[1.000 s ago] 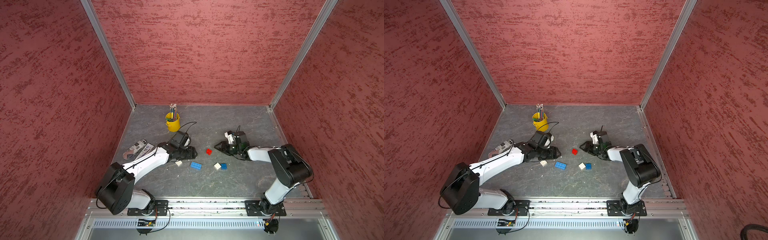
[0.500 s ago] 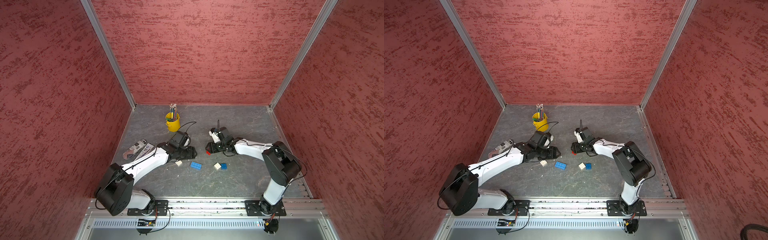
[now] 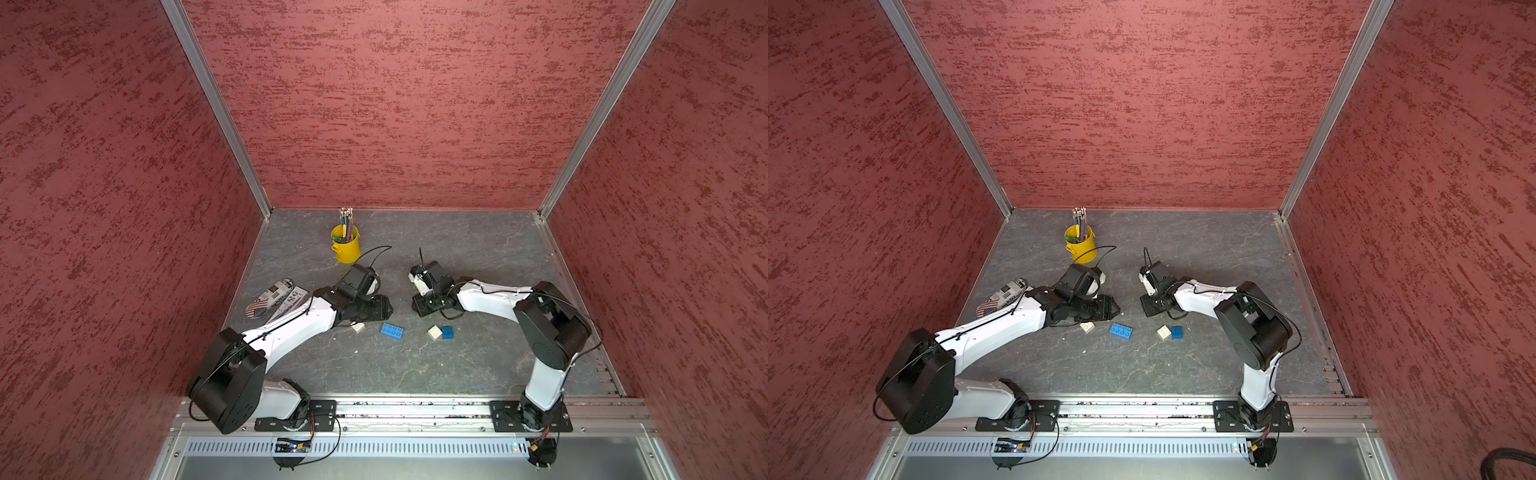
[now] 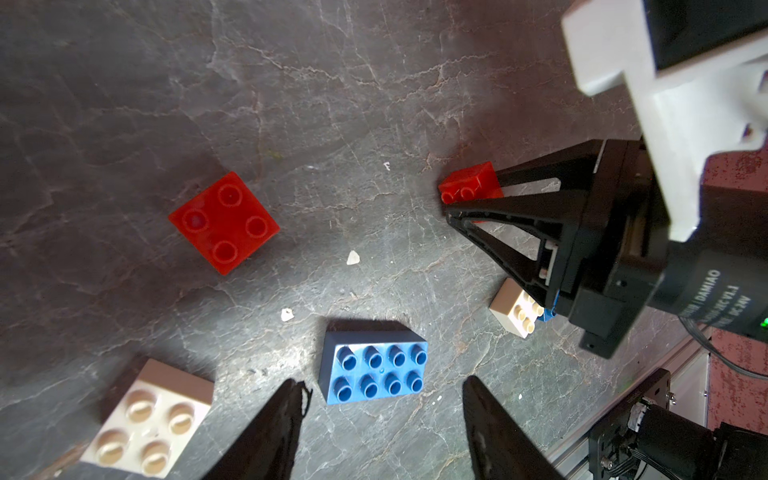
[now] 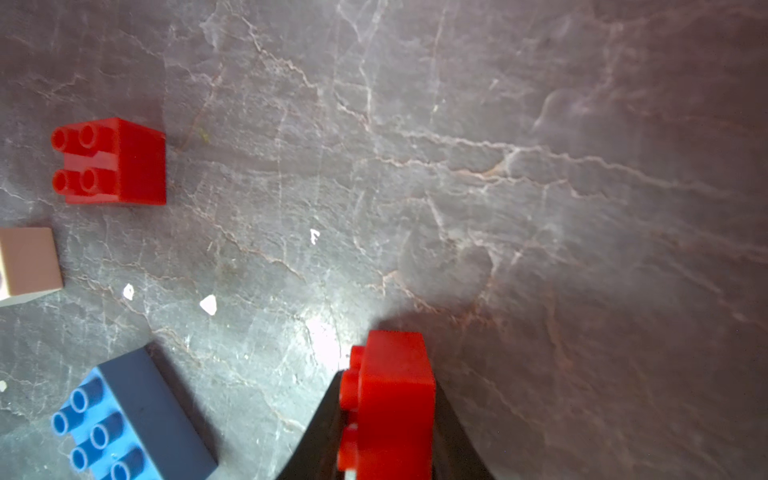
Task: Assemble the letter y with lego
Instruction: Pick up the lego brick from the center of the board, then place the lego brick at the center of the board.
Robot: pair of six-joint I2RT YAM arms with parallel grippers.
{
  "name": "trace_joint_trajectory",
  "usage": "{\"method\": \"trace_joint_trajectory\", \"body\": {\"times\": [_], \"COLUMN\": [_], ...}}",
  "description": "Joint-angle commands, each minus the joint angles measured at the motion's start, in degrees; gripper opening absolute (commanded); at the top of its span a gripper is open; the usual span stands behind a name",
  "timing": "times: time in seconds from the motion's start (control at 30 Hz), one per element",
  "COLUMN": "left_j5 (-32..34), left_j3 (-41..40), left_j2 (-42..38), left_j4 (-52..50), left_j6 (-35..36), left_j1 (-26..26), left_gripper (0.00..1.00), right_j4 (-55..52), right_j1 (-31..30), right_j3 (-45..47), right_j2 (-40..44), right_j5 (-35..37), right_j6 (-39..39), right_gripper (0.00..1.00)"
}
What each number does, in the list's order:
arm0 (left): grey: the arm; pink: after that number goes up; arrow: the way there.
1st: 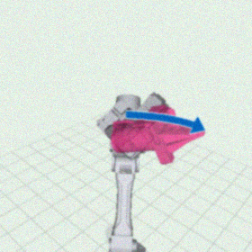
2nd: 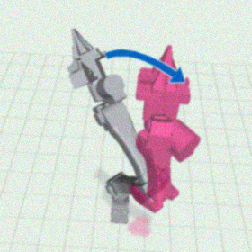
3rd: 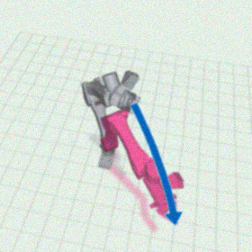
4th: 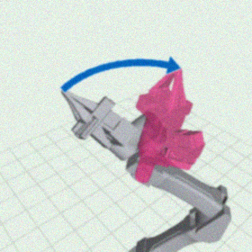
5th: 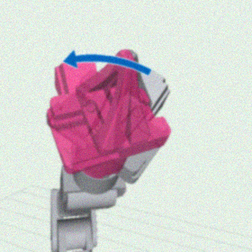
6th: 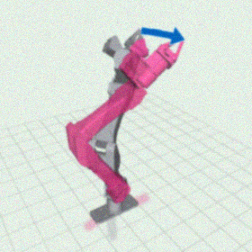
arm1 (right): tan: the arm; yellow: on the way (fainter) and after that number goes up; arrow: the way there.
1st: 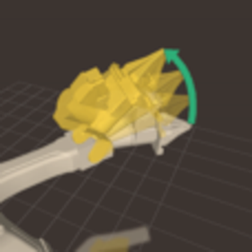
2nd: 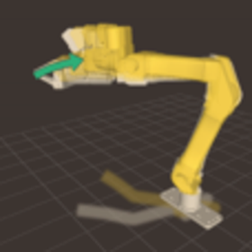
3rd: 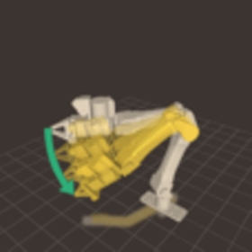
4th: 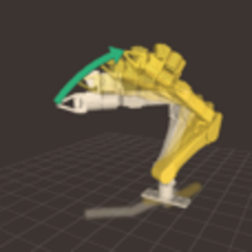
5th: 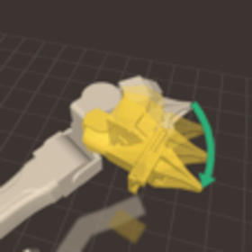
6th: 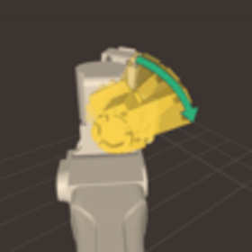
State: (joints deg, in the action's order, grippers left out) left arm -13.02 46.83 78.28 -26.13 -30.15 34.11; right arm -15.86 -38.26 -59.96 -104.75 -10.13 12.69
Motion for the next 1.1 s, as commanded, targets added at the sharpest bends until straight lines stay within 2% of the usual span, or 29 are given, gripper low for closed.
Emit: {"method": "trace_joint_trajectory", "body": {"times": [0.0, 0.13, 0.33, 0.43, 0.63, 0.7, 0.87, 1.07], "left_j5": [0.3, 0.3, 0.3, 0.5, 0.6, 0.8, 1.1, 1.4], "left_j3": [-0.1, -0.4, -0.4, -0.4, -0.2, 0.0, 0.2, 0.4], "left_j2": [-0.5, -0.7, -0.7, -0.7, -0.5, -0.4, -0.2, -0.1], "left_j4": [0.1, 0.2, 0.2, 0.1, 0.1, 0.1, 0.2, 0.1], "left_j6": [0.5, 0.3, 0.1, 0.1, 0.0, 0.0, 0.0, 0.1], "left_j1": [0.3, 0.2, 0.3, 0.3, 0.3, 0.3, 0.3, 0.3], "left_gripper": [0.63, 0.63, 0.63, 0.63, 0.63, 0.63, 0.62, 0.63], "right_j4": [4.0, 14.7, 33.6, 42.5, 51.7, 52.1, 43.6, 29.6], "right_j1": [0.1, 1.8, 6.0, 8.8, 13.6, 14.8, 15.7, 17.8], "right_j3": [0.4, 4.4, 11.9, 15.4, 20.1, 21.1, 20.0, 18.4], "right_j2": [0.8, 0.4, -3.1, -5.7, -10.5, -11.8, -11.1, -6.2], "right_j5": [-6.2, -18.8, -32.1, -36.1, -40.7, -41.0, -39.7, -36.4], "right_j6": [4.0, 13.3, 29.4, 37.8, 50.1, 52.2, 49.5, 42.8], "right_gripper": [0.28, 0.28, 0.27, 0.28, 0.3, 0.34, 0.55, 0.63]}}
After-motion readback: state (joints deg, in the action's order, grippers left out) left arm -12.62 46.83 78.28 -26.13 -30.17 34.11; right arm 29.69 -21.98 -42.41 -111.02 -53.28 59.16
